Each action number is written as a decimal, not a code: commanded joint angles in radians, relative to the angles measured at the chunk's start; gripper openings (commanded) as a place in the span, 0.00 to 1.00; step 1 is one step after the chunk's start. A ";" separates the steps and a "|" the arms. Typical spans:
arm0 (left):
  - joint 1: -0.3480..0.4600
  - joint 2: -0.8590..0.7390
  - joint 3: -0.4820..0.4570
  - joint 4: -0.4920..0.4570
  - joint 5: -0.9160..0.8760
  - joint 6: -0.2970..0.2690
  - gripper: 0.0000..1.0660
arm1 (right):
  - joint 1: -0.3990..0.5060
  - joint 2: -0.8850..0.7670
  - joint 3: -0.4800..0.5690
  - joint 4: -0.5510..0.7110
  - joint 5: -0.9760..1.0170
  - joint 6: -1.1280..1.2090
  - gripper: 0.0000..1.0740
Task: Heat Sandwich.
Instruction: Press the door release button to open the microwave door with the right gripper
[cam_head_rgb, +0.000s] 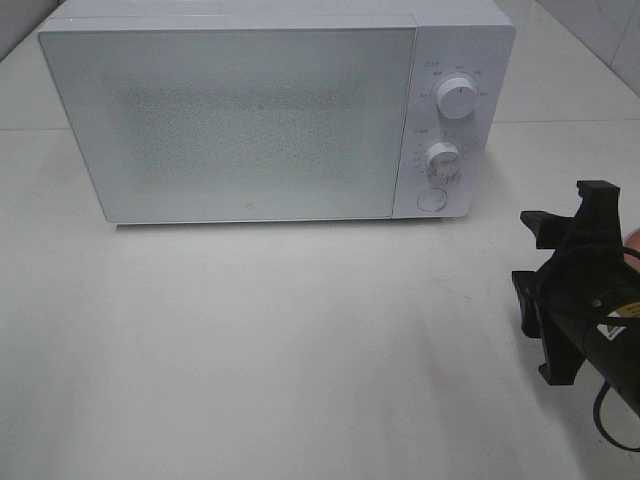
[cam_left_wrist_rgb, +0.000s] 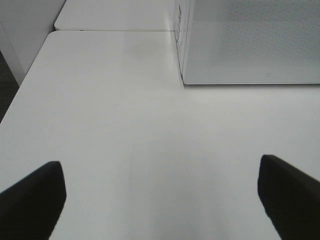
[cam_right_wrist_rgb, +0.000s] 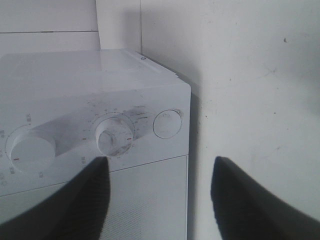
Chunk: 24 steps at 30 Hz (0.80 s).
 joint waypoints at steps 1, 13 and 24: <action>-0.001 -0.026 0.001 -0.003 -0.002 -0.002 0.92 | 0.004 -0.003 0.001 -0.011 -0.036 0.043 0.39; -0.001 -0.026 0.001 -0.003 -0.002 -0.002 0.92 | 0.004 -0.003 0.001 -0.040 -0.030 0.043 0.00; -0.001 -0.026 0.001 -0.003 -0.002 -0.002 0.92 | -0.034 0.003 -0.060 -0.117 0.094 -0.003 0.01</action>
